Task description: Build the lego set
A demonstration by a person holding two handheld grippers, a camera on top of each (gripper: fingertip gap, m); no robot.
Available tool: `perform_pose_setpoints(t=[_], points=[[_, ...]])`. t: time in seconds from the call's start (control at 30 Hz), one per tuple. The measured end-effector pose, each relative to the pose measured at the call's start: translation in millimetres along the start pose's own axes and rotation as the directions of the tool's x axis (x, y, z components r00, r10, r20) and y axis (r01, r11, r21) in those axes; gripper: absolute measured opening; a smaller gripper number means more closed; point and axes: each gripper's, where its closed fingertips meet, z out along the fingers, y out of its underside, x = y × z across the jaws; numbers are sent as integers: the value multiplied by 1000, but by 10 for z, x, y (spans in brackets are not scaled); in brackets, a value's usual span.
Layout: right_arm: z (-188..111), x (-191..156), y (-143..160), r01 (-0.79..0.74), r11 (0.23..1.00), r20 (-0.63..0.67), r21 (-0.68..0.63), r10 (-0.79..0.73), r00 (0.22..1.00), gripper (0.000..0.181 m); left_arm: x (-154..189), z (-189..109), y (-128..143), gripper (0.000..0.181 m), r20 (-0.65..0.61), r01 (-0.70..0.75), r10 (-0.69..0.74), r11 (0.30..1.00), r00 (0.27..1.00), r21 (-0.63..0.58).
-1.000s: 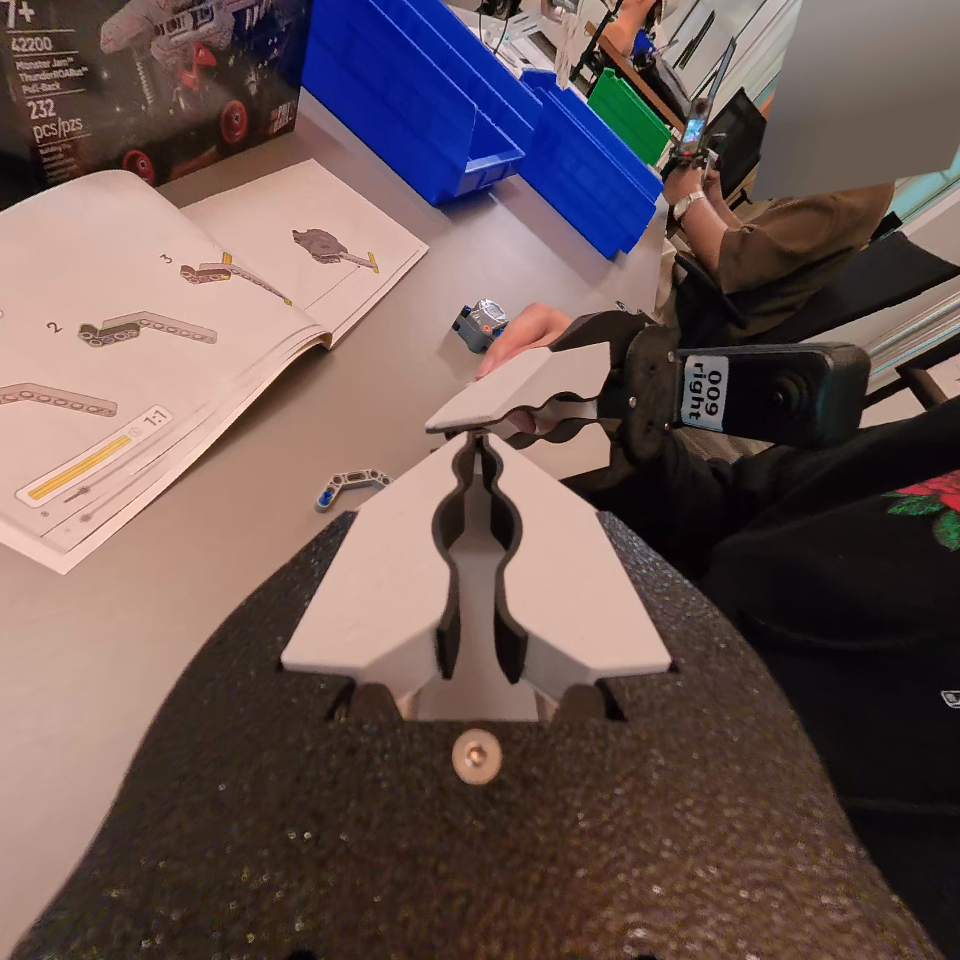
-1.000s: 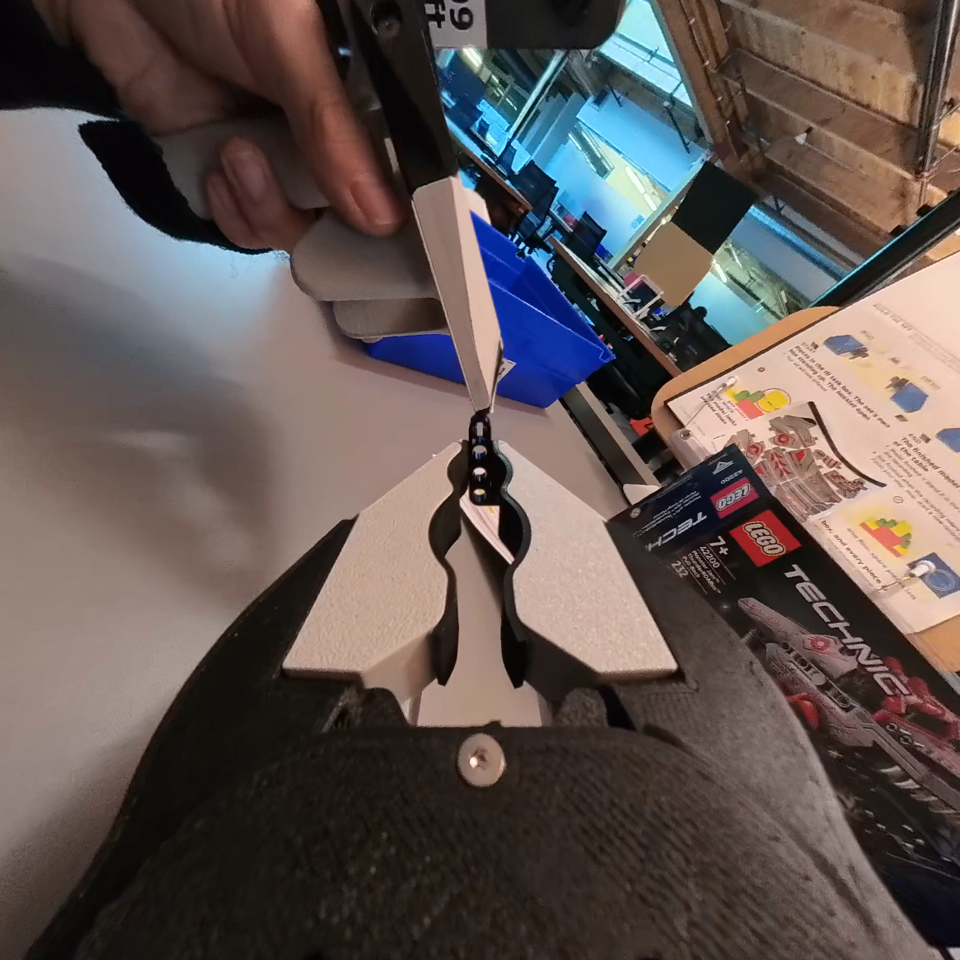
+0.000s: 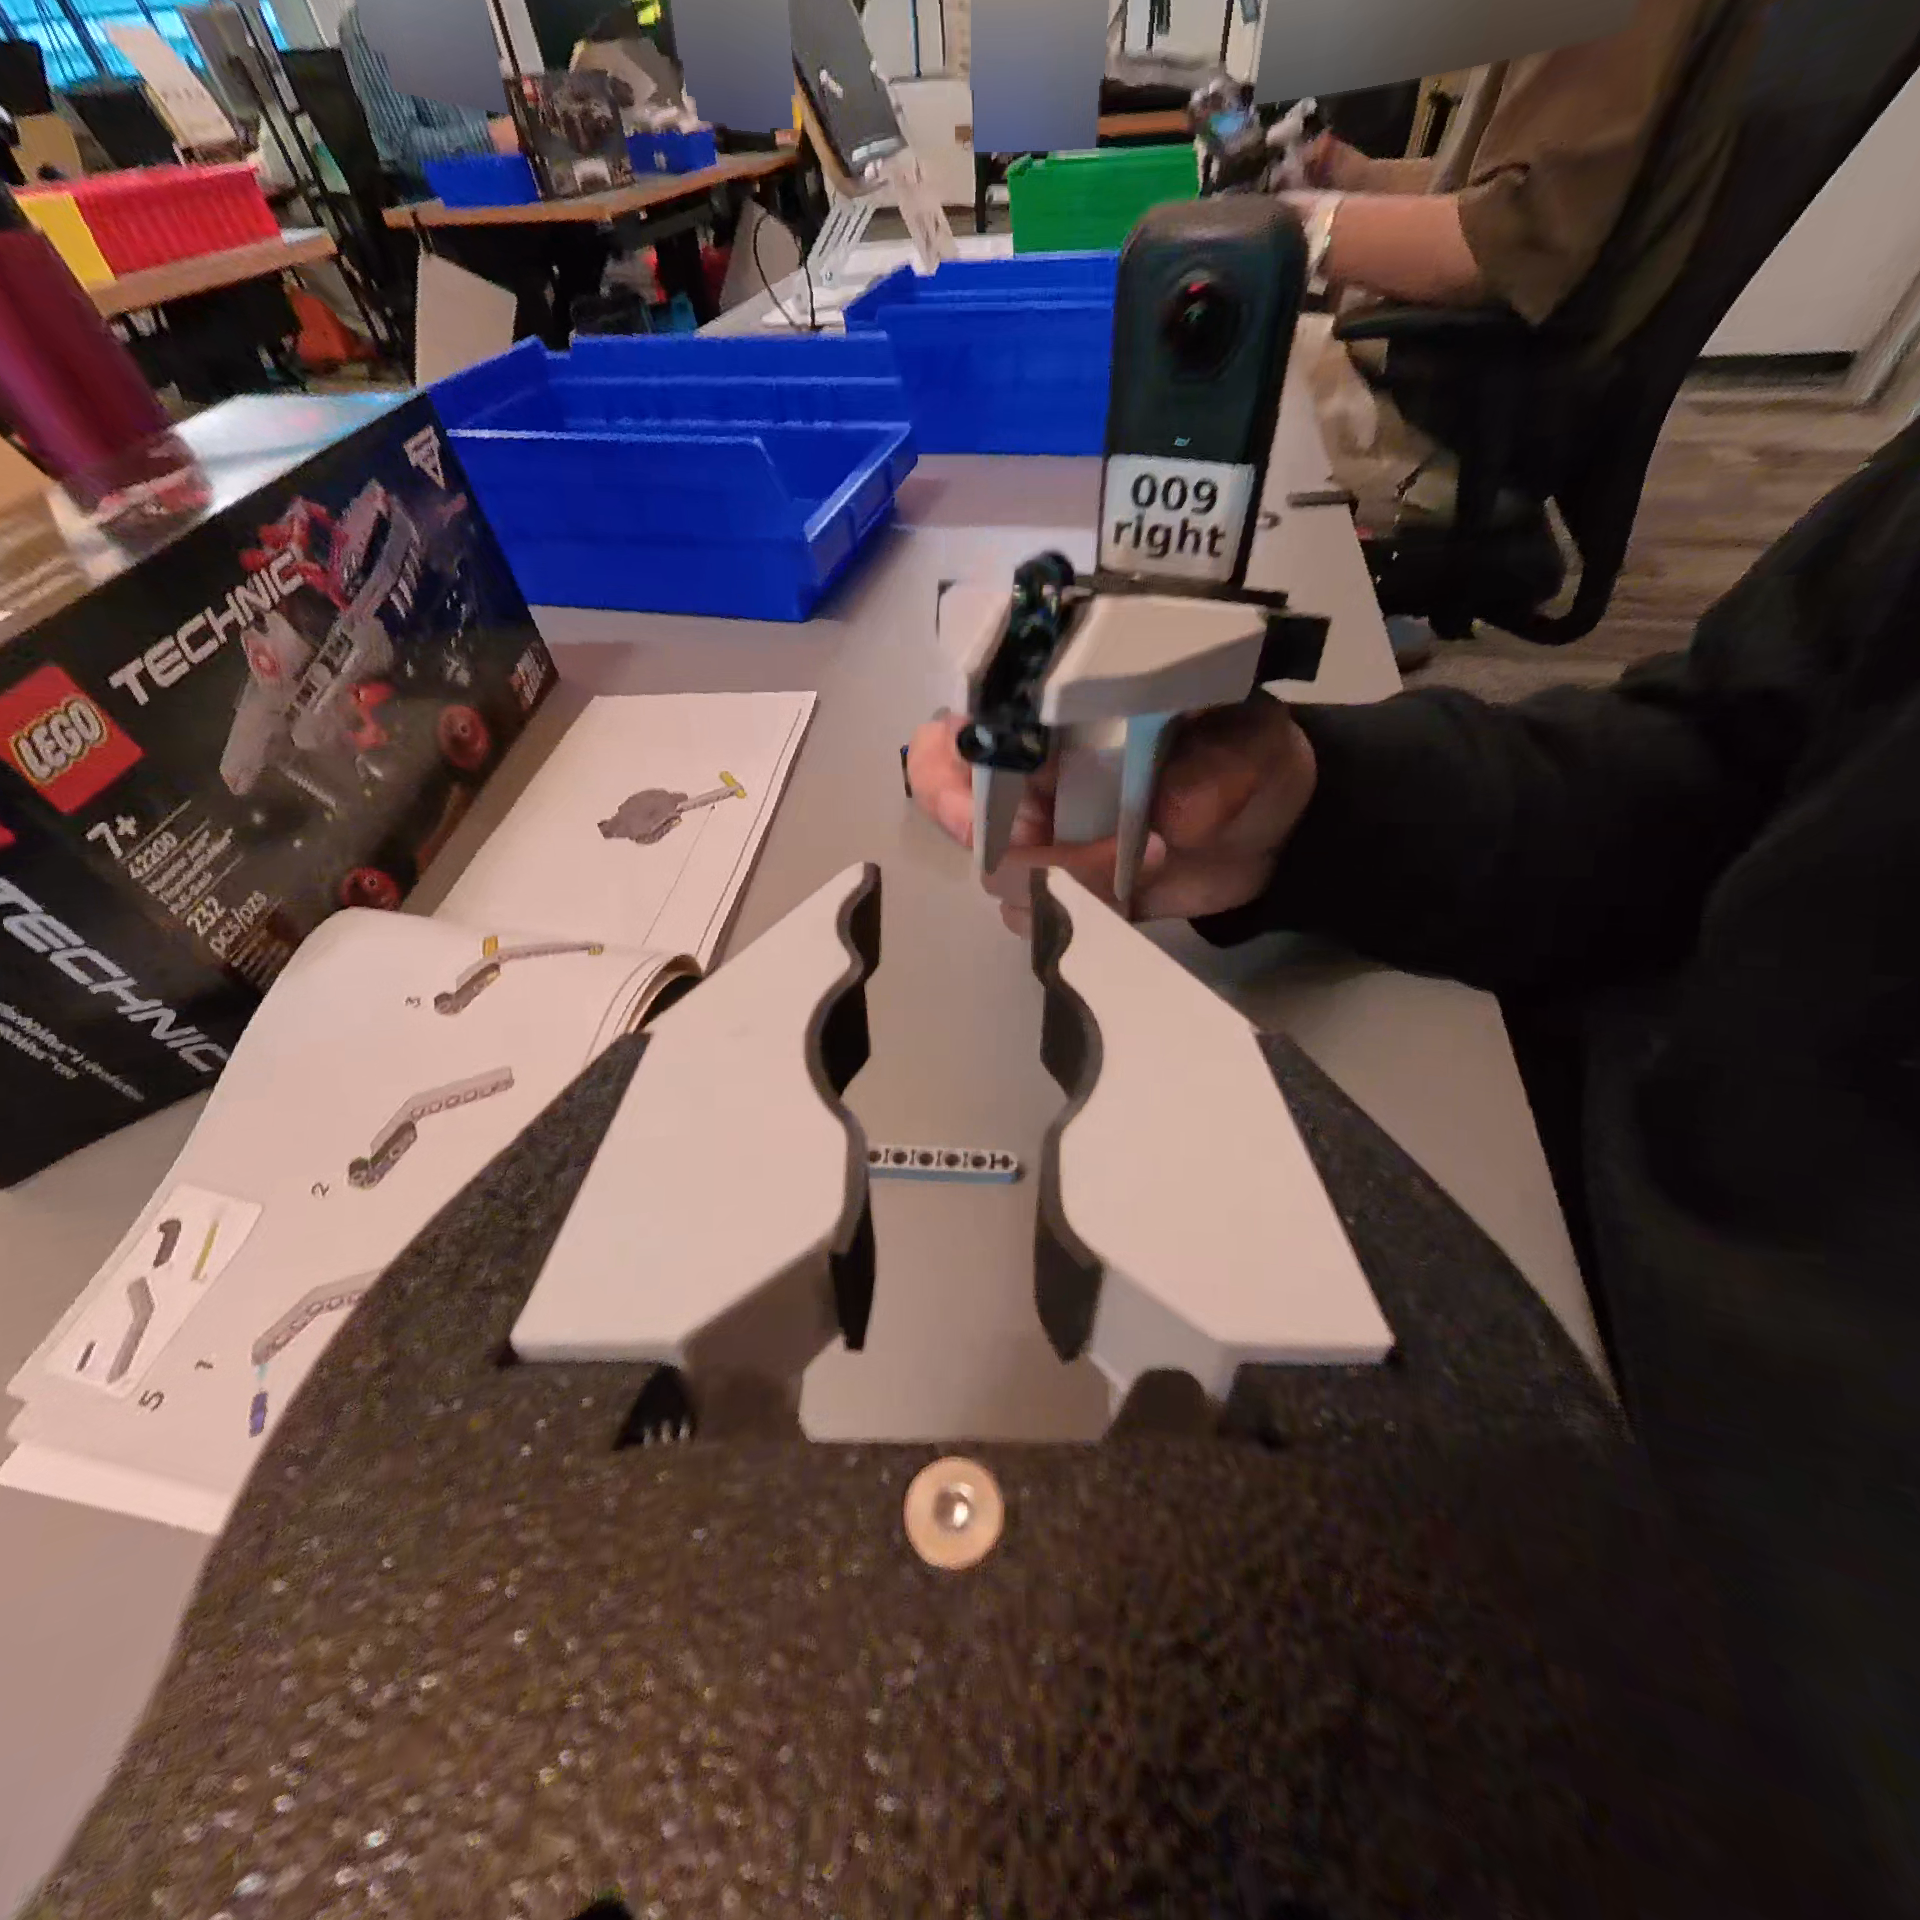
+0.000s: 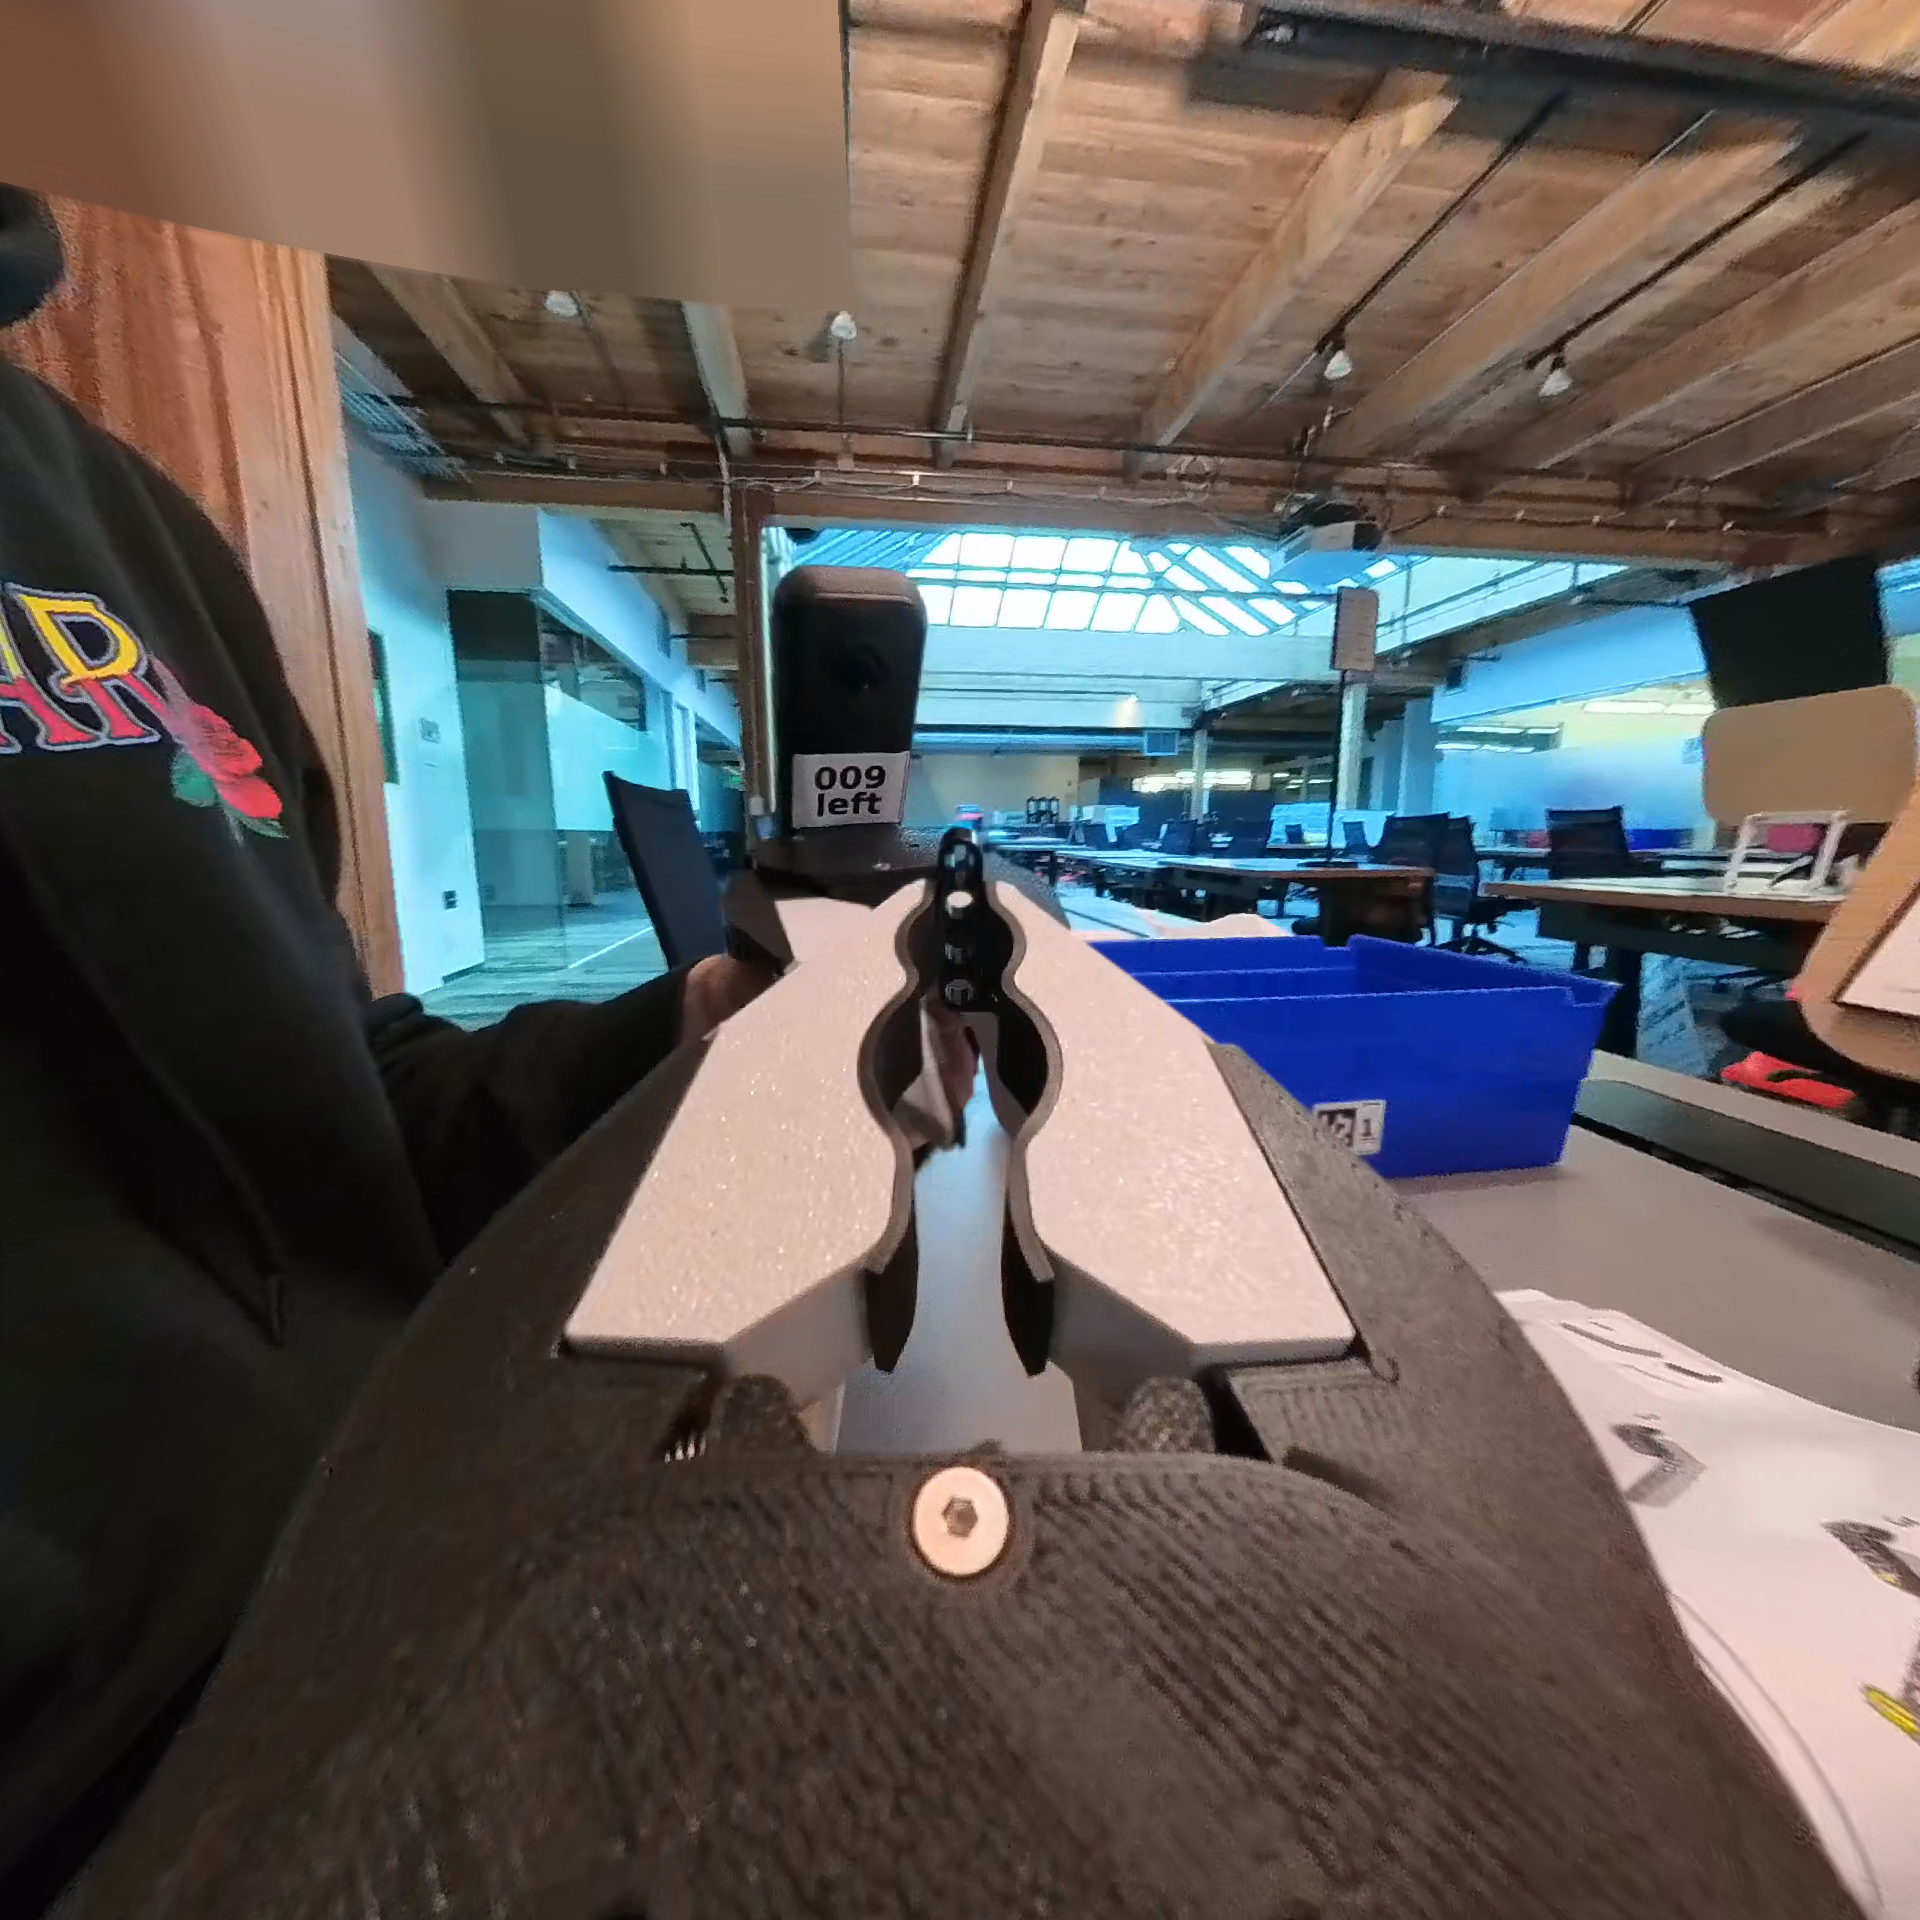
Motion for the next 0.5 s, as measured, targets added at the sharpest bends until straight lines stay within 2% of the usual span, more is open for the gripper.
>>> perform_pose_setpoints(t=[0.1, 0.2, 0.27, 0.3, 0.37, 0.5], points=[[27, -43, 31, -25, 1000, 29, -12, 26, 999, 4, -9, -47, -58, 0, 9, -9, 9, 999, 1000, 40], [36, -56, 71, -37, 999, 41, -31, 39, 998, 4, 40, -76, -94, 0, -30, 2, 0, 998, 1000, 57], [44, -70, 77, -54, 998, 54, -30, 56, 997, 4, 61, -72, -71, 19, -43, 0, 2, 999, 999, 40], [46, -78, 72, -63, 998, 61, -26, 64, 996, 4, 40, -69, -52, 20, -26, -9, 10, 1000, 1000, 26], [45, -95, 51, -86, 996, 79, -13, 87, 993, 4, 17, -67, -41, 16, 2, -38, 38, 999, 999, 11], [29, -89, 2, -161, 986, 105, 29, 157, 982, 4, 94, -61, -118, 12, -17, -56, 57, 998, 998, 40]])
